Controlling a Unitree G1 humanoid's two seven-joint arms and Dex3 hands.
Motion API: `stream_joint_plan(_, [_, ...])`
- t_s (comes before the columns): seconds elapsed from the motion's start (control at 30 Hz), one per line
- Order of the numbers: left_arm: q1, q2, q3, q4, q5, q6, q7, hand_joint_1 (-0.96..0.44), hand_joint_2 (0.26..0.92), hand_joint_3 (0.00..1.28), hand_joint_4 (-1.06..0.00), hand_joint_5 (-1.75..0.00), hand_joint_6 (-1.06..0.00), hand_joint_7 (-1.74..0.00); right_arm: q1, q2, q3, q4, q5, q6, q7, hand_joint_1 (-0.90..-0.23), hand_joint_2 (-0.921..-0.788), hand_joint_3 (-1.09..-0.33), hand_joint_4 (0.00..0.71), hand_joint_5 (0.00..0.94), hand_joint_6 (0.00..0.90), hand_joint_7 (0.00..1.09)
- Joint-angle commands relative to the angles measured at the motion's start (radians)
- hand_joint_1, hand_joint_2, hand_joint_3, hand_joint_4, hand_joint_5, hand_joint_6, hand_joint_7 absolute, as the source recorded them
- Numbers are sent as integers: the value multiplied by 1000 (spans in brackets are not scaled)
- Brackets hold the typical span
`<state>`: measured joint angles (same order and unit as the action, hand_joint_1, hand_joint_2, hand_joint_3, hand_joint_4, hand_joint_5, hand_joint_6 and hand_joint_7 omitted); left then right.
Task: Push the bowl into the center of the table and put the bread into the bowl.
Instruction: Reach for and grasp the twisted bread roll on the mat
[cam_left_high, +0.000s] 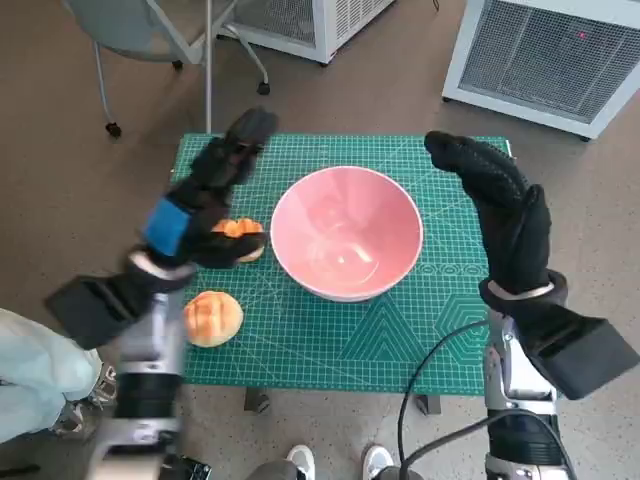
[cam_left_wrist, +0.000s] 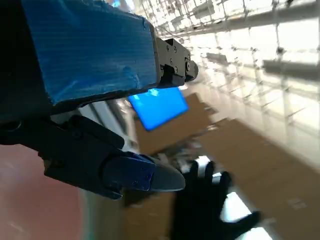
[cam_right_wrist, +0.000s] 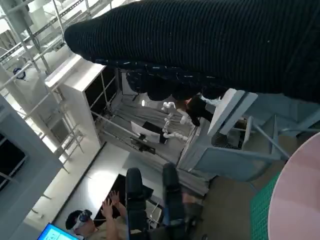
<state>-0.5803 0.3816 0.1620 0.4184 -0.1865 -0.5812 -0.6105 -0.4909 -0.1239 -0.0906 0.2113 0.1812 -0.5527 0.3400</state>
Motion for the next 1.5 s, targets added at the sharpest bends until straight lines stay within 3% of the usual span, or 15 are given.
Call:
stream_joint_plan(0.03, [-41,134,-9,13,102,21,1,-576,892,56,-1,1,-113,-1,20,-11,13,-3,-9,18,4,-757,-921,-756,146,1,0,534])
stream_joint_plan(0.2, [-70,222,-48,26,174,139,-11,-452,816,10,1,1,-122,-9,18,-13,19,0,-10,17,-1,-758,-921,-754,150,2,-1,530])
stream_joint_plan(0.3, [-76,265,-87,-1,252,269,5,-378,785,4,1,1,-144,-19,14,-13,19,9,-8,13,1,-757,-921,-754,150,3,-1,531])
stream_joint_plan(0.5, [-117,307,-191,1,428,458,34,-293,751,0,1,1,-183,-33,6,-11,19,29,-8,5,1,-757,-921,-753,153,4,-1,533])
stream_joint_plan(0.63, [-160,306,-273,29,522,566,9,-289,744,1,1,1,-197,-34,0,-9,20,43,-5,5,2,-759,-921,-753,154,4,-1,538])
stream_joint_plan(0.9, [-220,259,-380,136,599,641,-14,-250,745,2,1,1,-205,-24,-13,-10,14,61,4,5,4,-760,-921,-753,153,3,-1,538])
stream_joint_plan(1.5, [-341,117,-551,541,728,554,132,-141,745,1,-98,-20,-253,-20,-20,-15,3,70,24,-1,5,-749,-921,-760,152,1,-1,536])
